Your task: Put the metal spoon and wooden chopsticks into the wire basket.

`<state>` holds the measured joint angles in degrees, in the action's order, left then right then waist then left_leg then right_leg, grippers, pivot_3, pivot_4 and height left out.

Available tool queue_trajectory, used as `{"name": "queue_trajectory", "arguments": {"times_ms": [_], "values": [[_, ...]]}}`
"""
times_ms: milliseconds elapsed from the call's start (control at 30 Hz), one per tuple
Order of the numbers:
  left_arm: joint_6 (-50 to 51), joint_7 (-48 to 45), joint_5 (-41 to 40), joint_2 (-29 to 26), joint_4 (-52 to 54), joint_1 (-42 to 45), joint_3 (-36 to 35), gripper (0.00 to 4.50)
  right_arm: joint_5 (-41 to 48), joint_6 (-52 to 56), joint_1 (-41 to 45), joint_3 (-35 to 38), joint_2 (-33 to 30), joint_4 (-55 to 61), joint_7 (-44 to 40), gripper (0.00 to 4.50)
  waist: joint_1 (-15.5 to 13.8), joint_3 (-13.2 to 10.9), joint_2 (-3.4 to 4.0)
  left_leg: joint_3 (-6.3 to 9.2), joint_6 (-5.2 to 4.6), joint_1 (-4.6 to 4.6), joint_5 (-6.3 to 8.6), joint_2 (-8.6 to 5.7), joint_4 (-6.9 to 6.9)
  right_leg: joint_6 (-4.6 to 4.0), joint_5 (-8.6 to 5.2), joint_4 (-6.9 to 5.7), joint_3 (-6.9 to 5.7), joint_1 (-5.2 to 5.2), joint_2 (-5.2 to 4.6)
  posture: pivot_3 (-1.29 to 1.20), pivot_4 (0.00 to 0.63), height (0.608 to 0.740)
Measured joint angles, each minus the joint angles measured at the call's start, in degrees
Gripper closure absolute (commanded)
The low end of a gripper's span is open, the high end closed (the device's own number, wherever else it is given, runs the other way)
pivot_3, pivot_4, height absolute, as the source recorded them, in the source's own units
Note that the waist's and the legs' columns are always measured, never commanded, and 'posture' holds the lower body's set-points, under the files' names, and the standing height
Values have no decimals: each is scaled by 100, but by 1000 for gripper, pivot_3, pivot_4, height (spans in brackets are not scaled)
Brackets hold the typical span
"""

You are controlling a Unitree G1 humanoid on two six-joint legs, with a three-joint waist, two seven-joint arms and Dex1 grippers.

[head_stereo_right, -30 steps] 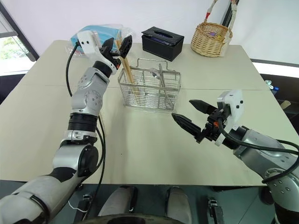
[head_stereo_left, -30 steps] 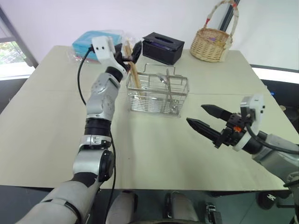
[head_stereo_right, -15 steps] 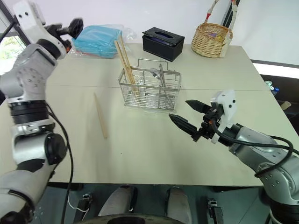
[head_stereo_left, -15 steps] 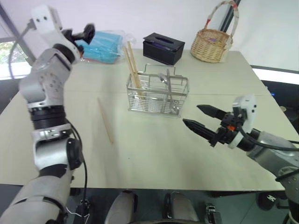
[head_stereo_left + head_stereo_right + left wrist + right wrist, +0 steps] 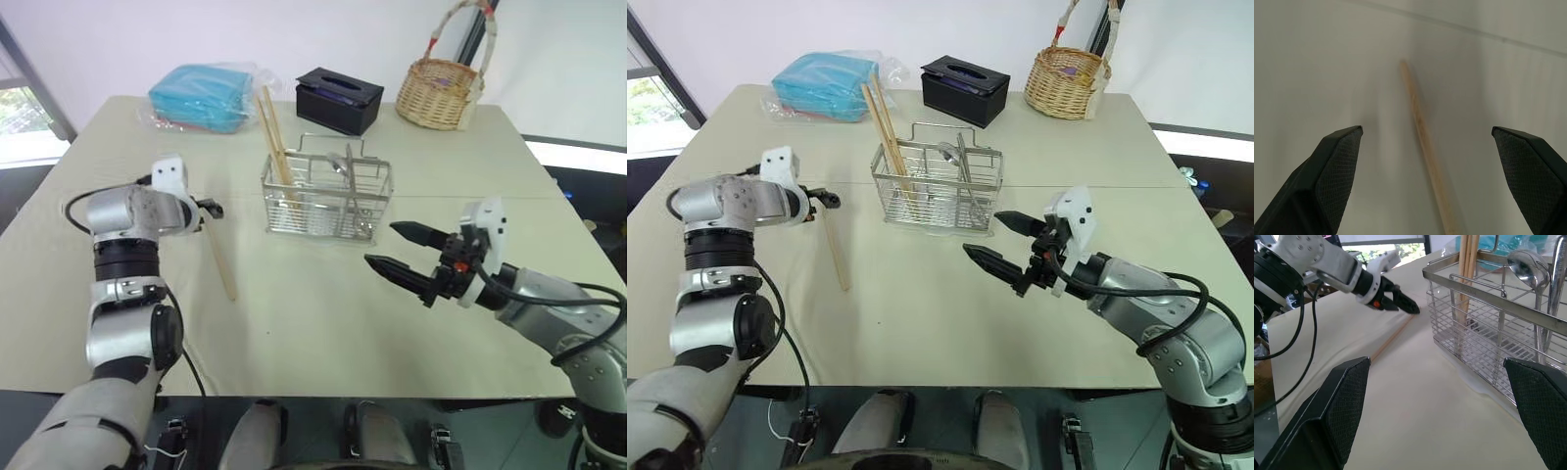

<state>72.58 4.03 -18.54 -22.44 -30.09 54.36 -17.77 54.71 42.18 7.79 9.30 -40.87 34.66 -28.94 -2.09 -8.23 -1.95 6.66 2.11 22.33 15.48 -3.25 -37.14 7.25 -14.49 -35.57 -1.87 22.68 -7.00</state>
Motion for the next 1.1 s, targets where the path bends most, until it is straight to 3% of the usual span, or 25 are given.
{"name": "queue_trajectory", "arguments": {"times_ms": [167, 200, 267, 433, 500, 800, 1000, 1100], "values": [[-231, -111, 156, 6, -539, 261, 52, 47, 4, 42, -65, -6, 110, 113, 135, 0, -15, 5, 3, 0, 4, -2, -2, 0, -1, -1, 1, -1, 1, -3, -5, 0, 150, 661], [-300, -170, 188, 5, -646, 304, 98, 276, 6, 53, -93, -1, 128, 152, 176, 0, -21, 8, 8, -1, 4, -2, -2, -1, -1, -1, 1, -2, 1, -4, -8, 0, 150, 661], [-445, -247, 263, 13, -811, 350, 144, 927, 8, 74, -161, 1, 168, 215, 252, 0, -24, 13, 14, -1, 4, -3, -2, -2, -1, -1, 1, -2, 0, -5, -11, 0, 150, 661], [-697, -324, 338, 85, -1147, 473, 146, 3570, 15, 87, -326, 13, 191, 345, 384, 0, -32, 13, 15, 0, 4, -2, -2, -2, -2, 0, 1, -2, -1, -6, -17, 0, 150, 661], [-729, -364, 348, 153, -1221, 522, 154, 4424, 25, 86, -331, 23, 191, 389, 400, 0, -25, 14, 15, -1, 4, -2, -2, -3, -2, 0, 1, -1, -1, -7, -18, 0, 150, 661], [-1312, -432, 421, 170, -1411, 592, 105, 4424, 53, 87, -270, 51, 173, 382, 411, 0, -6, 12, 13, -3, 4, 1, -2, -2, 0, 1, 2, -2, -1, 0, -15, 0, 150, 661], [-3349, -169, 311, -22, -1359, 714, -570, 4424, 72, 153, -79, 114, -21, 248, 269, 0, -7, 11, 11, -6, 5, 7, -2, 3, 0, -3, 5, 0, 0, 8, -17, 0, 150, 661], [-4311, -370, -424, -27, -973, 1076, -1446, 4424, 124, 253, 41, 195, -95, 156, 258, 0, -14, 2, -6, -4, 6, 15, -2, 6, -1, -4, 6, 6, -3, 10, -22, 0, 150, 661]]}}
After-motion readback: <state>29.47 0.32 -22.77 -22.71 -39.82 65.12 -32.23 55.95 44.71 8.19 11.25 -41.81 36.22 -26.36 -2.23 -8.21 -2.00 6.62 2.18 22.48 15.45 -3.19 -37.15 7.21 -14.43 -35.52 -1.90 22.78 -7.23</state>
